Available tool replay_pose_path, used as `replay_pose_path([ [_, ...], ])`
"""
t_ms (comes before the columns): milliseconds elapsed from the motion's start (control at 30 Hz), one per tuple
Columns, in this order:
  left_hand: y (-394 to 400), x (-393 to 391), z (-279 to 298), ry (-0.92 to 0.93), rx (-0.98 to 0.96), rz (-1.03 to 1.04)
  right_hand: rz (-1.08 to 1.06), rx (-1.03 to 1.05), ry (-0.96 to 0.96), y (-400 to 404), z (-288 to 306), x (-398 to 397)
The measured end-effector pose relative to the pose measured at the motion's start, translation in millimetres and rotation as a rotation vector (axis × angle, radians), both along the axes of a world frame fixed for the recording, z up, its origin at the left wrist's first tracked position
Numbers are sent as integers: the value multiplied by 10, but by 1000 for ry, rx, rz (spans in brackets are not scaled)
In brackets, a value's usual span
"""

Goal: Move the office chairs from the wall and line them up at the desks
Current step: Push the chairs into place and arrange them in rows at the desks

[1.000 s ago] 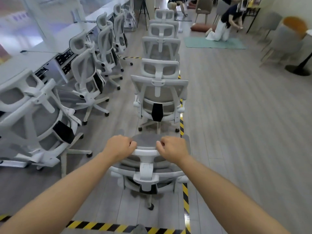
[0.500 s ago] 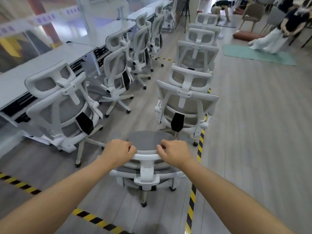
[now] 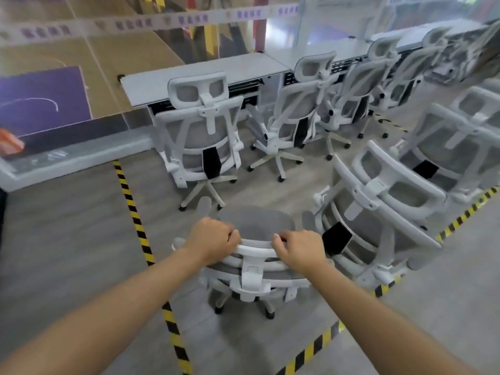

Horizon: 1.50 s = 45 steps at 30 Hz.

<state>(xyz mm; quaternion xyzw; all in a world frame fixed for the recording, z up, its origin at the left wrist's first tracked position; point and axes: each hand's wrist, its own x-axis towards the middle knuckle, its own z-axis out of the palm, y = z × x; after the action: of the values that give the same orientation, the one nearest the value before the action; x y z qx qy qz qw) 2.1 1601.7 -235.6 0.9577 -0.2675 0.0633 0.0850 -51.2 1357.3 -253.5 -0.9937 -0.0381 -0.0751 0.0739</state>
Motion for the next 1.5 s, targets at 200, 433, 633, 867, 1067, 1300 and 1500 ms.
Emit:
replay_pose_path([
  [200,-399,-305,-52,-56,-34,114,88,-15,-6,-445,-20,67],
  [433,-713,-435,-146,-65,-13,237,149,20,14,-736,-17,208],
  [633,-1131,-423,-151,-20,26,361,293,-32,19,-1138,-11,444],
  [867,-1718,-634,-74,-76,-17,539,479,-63,92,-1598,59,679],
  [1067,-2061,-687,-37,-62,-17,626,540,-77,105,-1871,141,777],
  [1300,-2149,-804,8,-70,20,621,539,-33,90,-1970,175,585],
  [1500,-2245,-873,-17,-24,31,587,518,-28,65,-2095,120,526],
])
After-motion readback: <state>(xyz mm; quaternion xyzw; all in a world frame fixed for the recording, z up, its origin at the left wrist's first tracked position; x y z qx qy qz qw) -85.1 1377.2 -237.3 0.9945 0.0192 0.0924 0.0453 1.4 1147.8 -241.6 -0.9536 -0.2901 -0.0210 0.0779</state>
